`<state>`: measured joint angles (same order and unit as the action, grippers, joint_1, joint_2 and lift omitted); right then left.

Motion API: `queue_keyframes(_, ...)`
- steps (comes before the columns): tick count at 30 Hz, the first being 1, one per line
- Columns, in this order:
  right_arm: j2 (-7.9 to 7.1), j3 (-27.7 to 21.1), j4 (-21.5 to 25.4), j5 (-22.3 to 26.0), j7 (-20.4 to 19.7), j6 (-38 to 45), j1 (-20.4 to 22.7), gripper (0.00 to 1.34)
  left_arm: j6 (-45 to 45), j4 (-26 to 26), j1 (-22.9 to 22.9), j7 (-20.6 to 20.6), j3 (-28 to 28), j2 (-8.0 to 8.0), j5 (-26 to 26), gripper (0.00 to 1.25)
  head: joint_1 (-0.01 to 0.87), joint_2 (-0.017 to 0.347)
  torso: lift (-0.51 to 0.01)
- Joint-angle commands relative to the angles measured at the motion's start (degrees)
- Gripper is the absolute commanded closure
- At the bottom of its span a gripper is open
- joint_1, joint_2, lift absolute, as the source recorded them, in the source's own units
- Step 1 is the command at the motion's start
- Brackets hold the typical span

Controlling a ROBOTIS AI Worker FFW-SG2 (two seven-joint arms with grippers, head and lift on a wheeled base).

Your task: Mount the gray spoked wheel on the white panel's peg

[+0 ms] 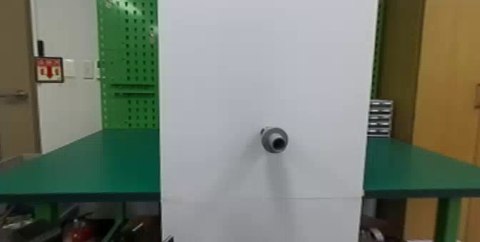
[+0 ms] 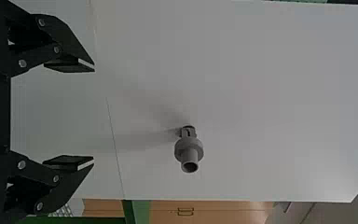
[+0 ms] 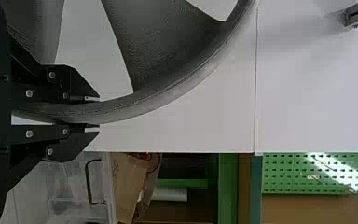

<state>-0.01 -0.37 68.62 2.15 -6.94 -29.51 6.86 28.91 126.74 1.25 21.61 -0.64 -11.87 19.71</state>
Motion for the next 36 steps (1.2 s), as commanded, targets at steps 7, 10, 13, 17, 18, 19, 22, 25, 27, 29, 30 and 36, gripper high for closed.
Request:
queue_keyframes(7,-1.4,3.5,9.5,2.3,0.0,9.5,-0.4,1.17,0.0,0.1,-0.1,0.0,0.1,0.0,-0.1,0.54,0.123,-0.008,-0.397)
queue_keyframes(10,-1.22,3.3,12.8,2.3,0.0,12.5,-0.4,1.17,0.0,0.1,-0.2,0.0,0.1,0.0,-0.1,0.54,0.123,-0.008,-0.397)
queue_keyframes(13,-0.52,2.5,17.1,1.4,0.0,17.3,-0.4,1.17,0.0,0.0,-0.2,0.0,0.1,-0.09,-0.2,0.54,0.123,-0.008,-0.397)
queue_keyframes(17,-0.43,2.5,21.4,0.8,0.0,22.0,-1.1,1.17,0.0,0.1,-0.2,0.0,0.2,0.0,-0.2,0.54,0.123,-0.008,-0.397)
queue_keyframes(18,-0.7,2.8,22.4,0.8,-0.2,23.2,-1.3,1.17,0.0,0.0,-0.2,0.0,0.1,0.0,-0.2,0.54,0.123,-0.008,-0.397)
queue_keyframes(19,-0.7,2.9,23.5,0.8,0.0,24.8,-1.7,1.17,0.0,0.0,-0.2,0.0,0.1,0.0,-0.2,0.54,0.123,-0.008,-0.397)
queue_keyframes(22,-1.05,3.3,26.3,0.9,-0.2,28.1,-2.5,1.17,0.0,0.0,-0.2,0.0,0.2,-0.09,-0.2,0.54,0.123,-0.008,-0.397)
queue_keyframes(25,-1.58,3.7,29.9,1.4,0.0,33.2,-3.5,1.17,0.0,0.0,-0.3,0.0,0.2,-0.09,-0.2,0.54,0.123,-0.008,-0.397)
queue_keyframes(27,-2.01,4.2,32.2,1.5,0.0,36.5,-4.3,1.17,0.0,0.1,-0.3,0.0,0.3,-0.09,-0.2,0.54,0.123,-0.008,-0.397)
queue_keyframes(29,-2.45,4.5,33.7,1.9,0.0,38.8,-4.8,1.17,0.0,0.0,-0.3,0.0,0.2,-0.09,-0.2,0.54,0.123,-0.008,-0.397)
queue_keyframes(30,-2.72,4.7,34.7,2.2,0.0,40.2,-5.2,1.17,0.0,0.0,-0.3,0.0,0.3,-0.09,-0.2,0.54,0.123,-0.008,-0.397)
queue_keyframes(36,-3.42,5.9,39.5,2.8,0.0,46.8,-7.0,1.17,0.0,0.1,-0.3,0.0,0.3,-0.09,-0.2,0.54,0.123,-0.008,-0.397)
